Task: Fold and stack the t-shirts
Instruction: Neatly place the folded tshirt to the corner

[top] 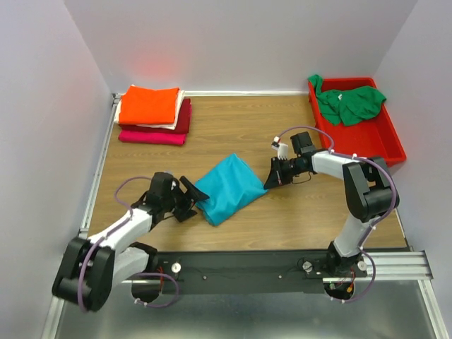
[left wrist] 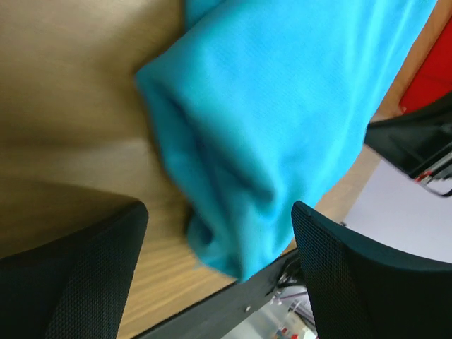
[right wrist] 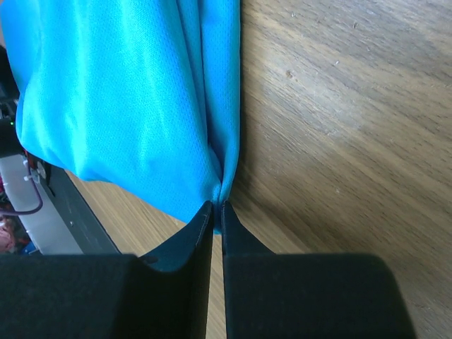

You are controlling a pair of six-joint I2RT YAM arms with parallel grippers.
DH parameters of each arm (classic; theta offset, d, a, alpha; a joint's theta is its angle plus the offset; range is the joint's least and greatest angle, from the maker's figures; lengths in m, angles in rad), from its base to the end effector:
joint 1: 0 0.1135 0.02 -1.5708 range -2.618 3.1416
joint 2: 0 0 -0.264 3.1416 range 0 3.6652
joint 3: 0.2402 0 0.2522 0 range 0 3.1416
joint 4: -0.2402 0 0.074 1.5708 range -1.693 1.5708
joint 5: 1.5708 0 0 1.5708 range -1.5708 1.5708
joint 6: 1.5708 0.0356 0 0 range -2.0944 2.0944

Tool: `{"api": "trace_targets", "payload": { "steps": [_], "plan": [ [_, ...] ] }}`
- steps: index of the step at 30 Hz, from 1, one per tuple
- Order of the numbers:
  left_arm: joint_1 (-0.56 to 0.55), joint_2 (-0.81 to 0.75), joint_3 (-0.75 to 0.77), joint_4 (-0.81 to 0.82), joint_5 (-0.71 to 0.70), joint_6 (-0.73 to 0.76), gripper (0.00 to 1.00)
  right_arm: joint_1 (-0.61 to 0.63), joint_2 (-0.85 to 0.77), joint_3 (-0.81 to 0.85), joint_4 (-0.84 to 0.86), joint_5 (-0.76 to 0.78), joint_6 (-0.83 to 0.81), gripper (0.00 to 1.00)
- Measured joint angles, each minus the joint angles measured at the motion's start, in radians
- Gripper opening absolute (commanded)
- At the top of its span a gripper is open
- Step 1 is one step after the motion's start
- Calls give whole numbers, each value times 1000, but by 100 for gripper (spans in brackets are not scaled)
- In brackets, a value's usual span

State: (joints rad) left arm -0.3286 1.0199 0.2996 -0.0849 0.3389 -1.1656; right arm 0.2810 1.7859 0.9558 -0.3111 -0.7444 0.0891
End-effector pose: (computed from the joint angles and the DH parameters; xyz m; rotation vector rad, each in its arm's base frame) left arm 0.1666 -0.0693 0.1444 -0.8953 2.4548 -1.0405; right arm 0.3081 0.1140 0.1400 -0.4776 2.6109 1.1210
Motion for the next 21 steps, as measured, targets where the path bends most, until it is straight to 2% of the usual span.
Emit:
{"api": "trace_targets", "payload": {
  "steps": [4, 7, 10, 21],
  "plan": [
    [-2, 166, 80, 82, -8, 10, 89, -1, 0, 0, 3, -1, 0, 15],
    [-2, 239, 107, 145, -10, 16, 82, -2, 0, 0, 3, -1, 0, 15],
    [-2, 296, 115, 214, -6, 17, 80, -2, -1, 0, 4, -1, 0, 15],
    [-2, 479, 142, 528, 76, 105, 81, -4, -1, 0, 5, -1, 0, 15]
  ]
}}
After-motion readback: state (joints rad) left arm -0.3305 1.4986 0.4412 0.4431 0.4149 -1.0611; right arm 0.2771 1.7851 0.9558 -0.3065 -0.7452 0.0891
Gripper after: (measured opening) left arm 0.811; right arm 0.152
